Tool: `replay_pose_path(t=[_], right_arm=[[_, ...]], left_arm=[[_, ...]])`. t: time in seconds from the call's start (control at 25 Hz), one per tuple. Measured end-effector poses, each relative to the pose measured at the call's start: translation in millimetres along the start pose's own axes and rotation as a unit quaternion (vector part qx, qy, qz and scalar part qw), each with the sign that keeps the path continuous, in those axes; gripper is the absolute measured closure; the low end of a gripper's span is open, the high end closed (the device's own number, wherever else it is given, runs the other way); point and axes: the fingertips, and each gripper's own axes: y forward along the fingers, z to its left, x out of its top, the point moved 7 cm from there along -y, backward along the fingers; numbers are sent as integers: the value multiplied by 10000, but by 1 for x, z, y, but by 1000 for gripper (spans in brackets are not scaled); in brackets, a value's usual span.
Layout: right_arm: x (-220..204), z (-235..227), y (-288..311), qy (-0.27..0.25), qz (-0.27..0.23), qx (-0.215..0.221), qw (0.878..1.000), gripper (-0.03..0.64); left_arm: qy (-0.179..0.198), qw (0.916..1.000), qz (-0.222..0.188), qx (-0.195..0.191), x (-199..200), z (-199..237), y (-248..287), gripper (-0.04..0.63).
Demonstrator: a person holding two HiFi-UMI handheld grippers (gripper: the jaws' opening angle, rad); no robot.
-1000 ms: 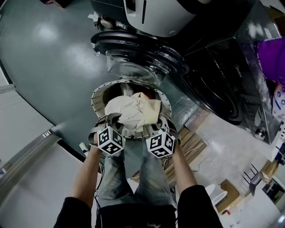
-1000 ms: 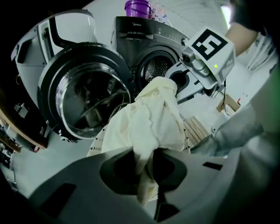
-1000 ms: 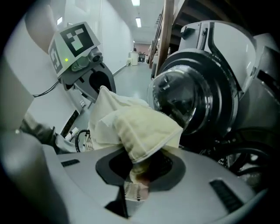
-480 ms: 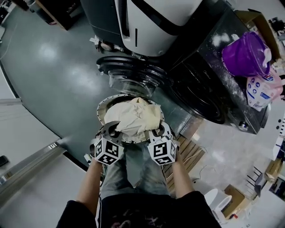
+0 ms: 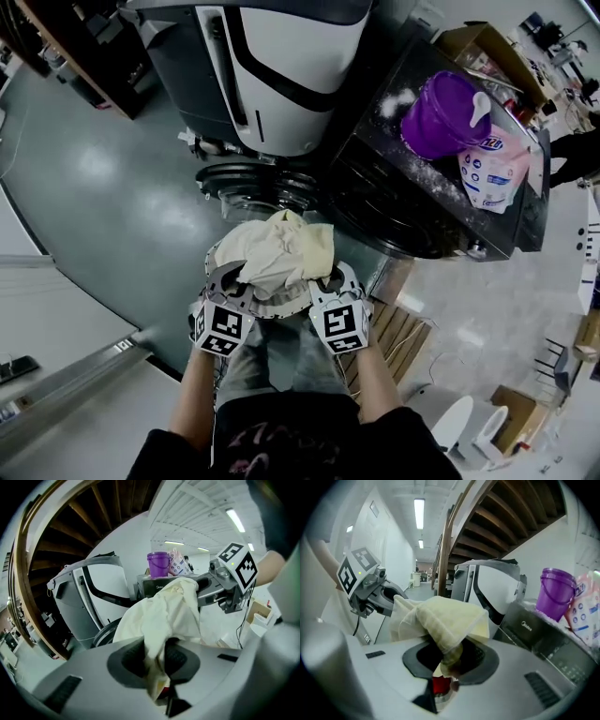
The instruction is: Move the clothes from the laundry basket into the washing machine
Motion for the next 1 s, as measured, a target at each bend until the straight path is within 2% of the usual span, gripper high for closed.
replay_pose_path(t=[0.24,0.52,0.76,1.0], right_arm=[[43,-14,-32,94,-455,-319,9984,531],[74,-29,-60,184,-698,-745,9946,530],[79,-47,-85,312,-803,-1346,9872,530],[74,-64,-123,477,-737,-2043,9750,531]], left_arm=[[-7,9989,-445,119,46,6,-24,529],[376,9960,-806,93,93,13,-38,529],[806,9903,-1101,-246,129,8,-26,529],[1316,9782,-1394,-805,167,-13,-10,529]])
